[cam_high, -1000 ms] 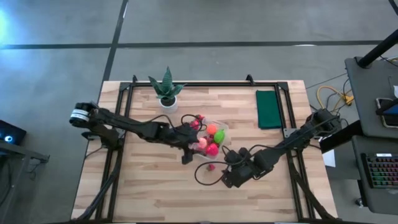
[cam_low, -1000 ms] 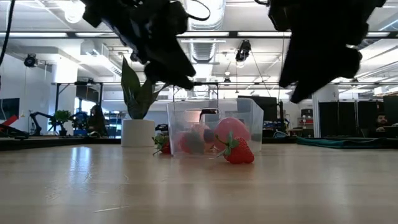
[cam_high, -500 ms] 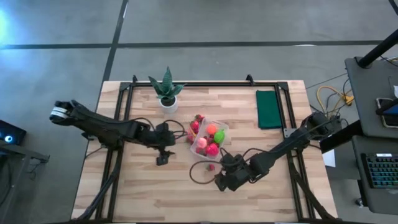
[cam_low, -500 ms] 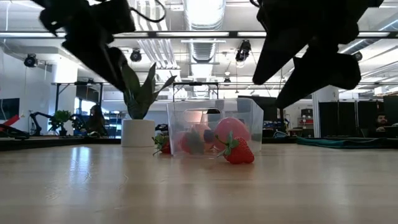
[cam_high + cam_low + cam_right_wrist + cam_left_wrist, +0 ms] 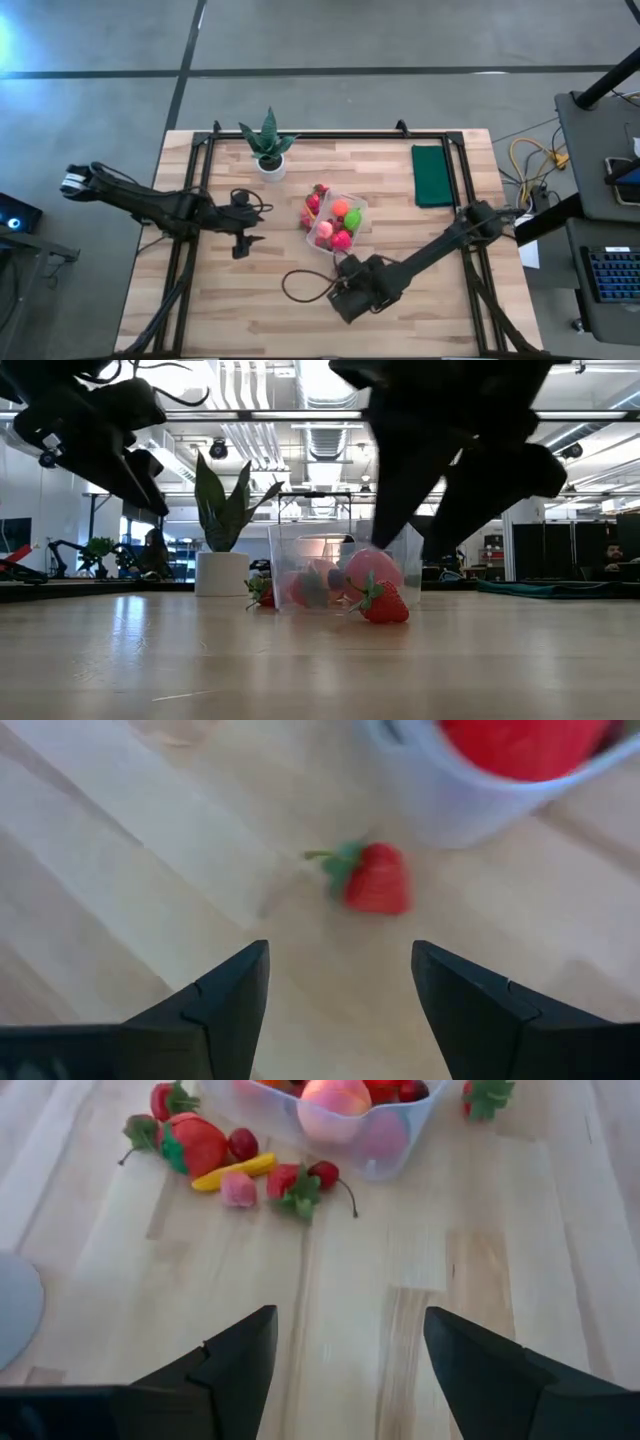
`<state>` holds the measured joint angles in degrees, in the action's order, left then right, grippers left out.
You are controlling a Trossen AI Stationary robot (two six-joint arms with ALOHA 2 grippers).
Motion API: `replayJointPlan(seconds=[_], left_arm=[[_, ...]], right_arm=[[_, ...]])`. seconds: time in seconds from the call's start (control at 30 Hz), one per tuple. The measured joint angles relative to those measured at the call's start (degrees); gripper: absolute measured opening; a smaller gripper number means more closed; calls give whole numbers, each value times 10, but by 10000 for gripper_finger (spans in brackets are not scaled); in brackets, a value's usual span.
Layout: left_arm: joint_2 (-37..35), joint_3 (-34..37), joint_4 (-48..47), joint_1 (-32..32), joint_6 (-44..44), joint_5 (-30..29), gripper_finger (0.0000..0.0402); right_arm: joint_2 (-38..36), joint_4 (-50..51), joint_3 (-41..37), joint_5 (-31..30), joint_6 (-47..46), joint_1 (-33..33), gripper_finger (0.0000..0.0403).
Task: Pick and placing Produce into tupperware
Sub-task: Put the red strawberry into the container
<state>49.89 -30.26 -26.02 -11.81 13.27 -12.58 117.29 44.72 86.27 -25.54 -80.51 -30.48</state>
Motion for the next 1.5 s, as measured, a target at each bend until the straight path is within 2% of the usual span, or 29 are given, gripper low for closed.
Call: replayJointPlan(seconds=[0.13,0.27,0.5,0.63,0.83,1.13,1.33,1.5], left_arm=[[-20,8,0,1,-4,-6,238],[-30,14,1,1,-6,-13,238],[-27,17,0,1,-6,-12,238],[-20,16,4,1,-3,16,238],[-3,14,8,1,-2,37,238],[13,6,11,1,-4,45,238],[16,6,11,2,-4,45,238],[20,6,12,2,-4,45,238]], right_arm=[[43,9,44,0,-20,1,237],[73,58,85,0,-42,8,237],[82,121,126,3,-89,28,237],[81,119,141,38,-107,42,237],[81,119,146,49,-140,59,238],[80,121,139,77,-140,79,238],[80,119,139,89,-107,80,240],[82,123,138,104,-97,80,259]])
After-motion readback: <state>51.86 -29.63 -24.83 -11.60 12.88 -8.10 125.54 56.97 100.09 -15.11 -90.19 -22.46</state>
